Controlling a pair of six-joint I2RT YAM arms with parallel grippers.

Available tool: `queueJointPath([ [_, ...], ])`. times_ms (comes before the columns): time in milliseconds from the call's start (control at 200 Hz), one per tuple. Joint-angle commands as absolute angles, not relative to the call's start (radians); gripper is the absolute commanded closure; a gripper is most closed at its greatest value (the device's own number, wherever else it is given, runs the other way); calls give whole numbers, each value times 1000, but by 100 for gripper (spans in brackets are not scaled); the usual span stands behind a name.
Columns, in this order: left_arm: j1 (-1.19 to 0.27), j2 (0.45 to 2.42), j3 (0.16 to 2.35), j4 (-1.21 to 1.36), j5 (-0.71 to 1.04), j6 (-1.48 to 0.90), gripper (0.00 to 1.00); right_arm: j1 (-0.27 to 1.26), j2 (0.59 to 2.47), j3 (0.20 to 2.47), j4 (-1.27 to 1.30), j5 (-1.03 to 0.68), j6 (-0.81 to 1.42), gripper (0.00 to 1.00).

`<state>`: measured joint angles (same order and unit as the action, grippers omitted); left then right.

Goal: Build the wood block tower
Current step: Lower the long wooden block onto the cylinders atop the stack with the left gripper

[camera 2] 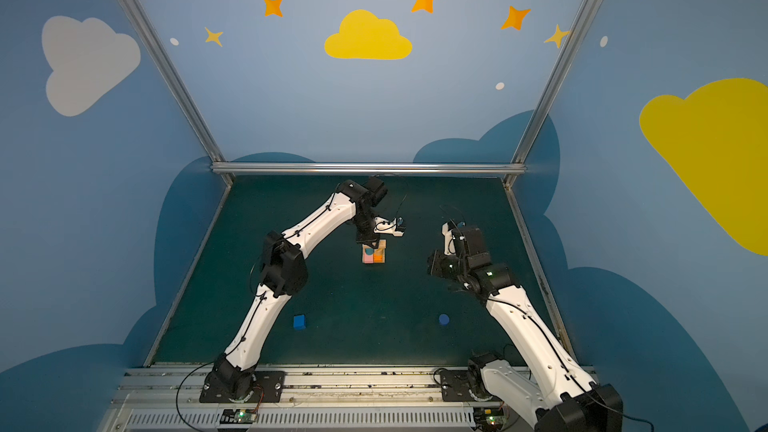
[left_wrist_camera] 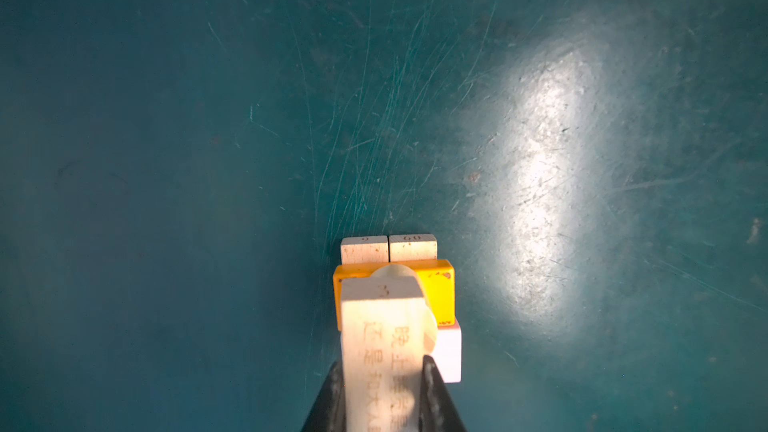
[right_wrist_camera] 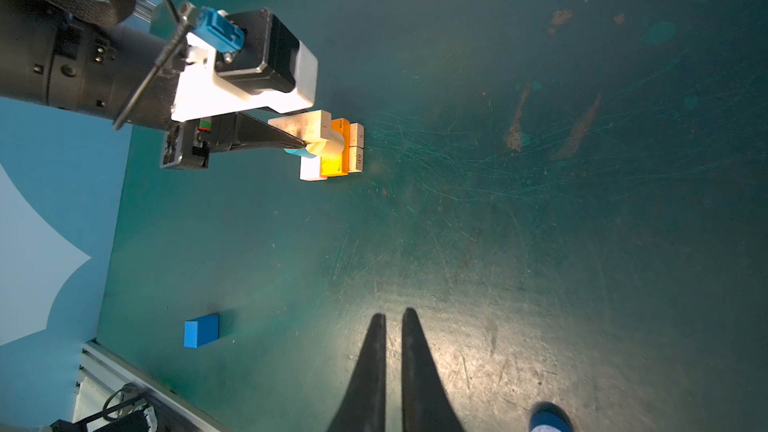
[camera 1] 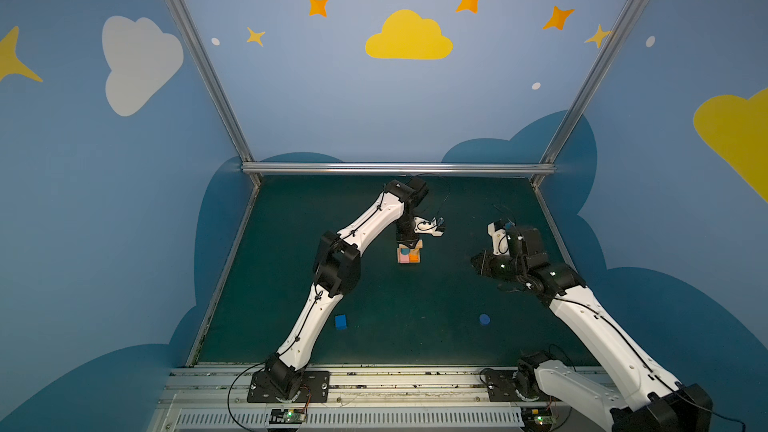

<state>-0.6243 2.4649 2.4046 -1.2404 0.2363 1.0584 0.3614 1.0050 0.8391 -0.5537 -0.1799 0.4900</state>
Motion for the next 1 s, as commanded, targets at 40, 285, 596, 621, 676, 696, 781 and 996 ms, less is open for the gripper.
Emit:
queueJointPath([
  [40,-627,2445,2384,-1234,221,1057,77,357,992,825,-543,-186,488,90],
  [285,-628,2438,2374,-1224,219,1052,64,356,992,819,-538,-189,491,90],
  [596,-630,2431,2376,-1212,181,1041,54,356,988,820,-537,-190,494,90],
  [621,-630,2430,2377,-1212,180,1040,53,356,988,819,-537,-192,494,90],
  [676,-630,2428,2380,-1210,178,1039,53,356,988,820,-537,-193,497,90],
  [696,-630,2427,2381,-1209,176,1038,53,356,988,821,-536,-193,497,90],
  [781,-630,2421,2384,-1208,178,1034,53,356,988,819,-534,-198,497,90],
  [996,-633,2402,2390,-1213,179,1027,52,356,987,818,-530,-206,501,91],
])
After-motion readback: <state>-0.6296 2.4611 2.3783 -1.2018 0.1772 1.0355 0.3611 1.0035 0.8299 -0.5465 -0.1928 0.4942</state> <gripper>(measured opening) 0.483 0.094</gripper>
